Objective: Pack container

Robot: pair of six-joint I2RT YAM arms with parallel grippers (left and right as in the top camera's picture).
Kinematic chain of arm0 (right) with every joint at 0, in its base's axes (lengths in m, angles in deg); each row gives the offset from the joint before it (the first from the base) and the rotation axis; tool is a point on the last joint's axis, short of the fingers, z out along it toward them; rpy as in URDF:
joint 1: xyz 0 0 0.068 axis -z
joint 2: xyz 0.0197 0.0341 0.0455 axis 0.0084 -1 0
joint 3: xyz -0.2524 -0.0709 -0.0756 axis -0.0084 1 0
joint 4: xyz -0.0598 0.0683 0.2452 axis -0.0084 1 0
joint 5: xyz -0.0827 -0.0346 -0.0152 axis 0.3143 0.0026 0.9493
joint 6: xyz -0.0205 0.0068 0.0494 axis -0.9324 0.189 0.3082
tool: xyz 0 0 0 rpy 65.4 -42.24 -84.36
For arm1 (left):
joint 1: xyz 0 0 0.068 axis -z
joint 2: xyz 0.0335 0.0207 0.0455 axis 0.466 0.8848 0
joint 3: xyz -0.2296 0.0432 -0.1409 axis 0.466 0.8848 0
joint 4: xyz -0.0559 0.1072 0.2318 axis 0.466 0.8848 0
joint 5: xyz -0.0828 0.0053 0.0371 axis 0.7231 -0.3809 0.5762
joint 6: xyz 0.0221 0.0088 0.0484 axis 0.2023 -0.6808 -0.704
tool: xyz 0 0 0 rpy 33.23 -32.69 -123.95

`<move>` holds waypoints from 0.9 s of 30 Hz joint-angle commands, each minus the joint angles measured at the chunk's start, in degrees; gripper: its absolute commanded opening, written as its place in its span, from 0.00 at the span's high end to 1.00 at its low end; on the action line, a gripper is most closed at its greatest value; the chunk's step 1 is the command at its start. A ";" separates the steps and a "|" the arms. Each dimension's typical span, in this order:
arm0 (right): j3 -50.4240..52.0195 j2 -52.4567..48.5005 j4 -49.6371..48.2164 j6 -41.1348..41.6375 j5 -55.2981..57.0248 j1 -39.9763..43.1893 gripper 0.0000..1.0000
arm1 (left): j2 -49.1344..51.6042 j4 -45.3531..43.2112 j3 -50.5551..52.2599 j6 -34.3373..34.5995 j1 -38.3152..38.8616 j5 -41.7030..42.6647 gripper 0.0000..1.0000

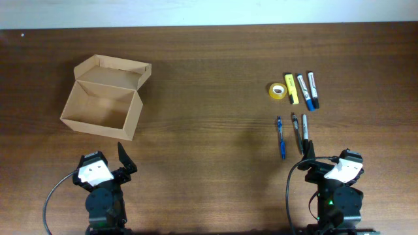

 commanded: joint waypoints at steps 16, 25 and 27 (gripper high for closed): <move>0.42 0.59 -0.11 0.46 0.72 0.42 0.01 | -0.35 -1.01 0.11 0.11 -0.24 -1.03 0.00; 0.42 0.59 -0.11 0.46 0.72 0.42 0.01 | 0.46 -4.26 -4.37 0.13 -0.24 12.44 0.00; 0.42 0.59 -0.11 0.46 0.72 0.42 0.01 | 2.67 1.33 -9.29 0.11 -0.24 12.96 0.00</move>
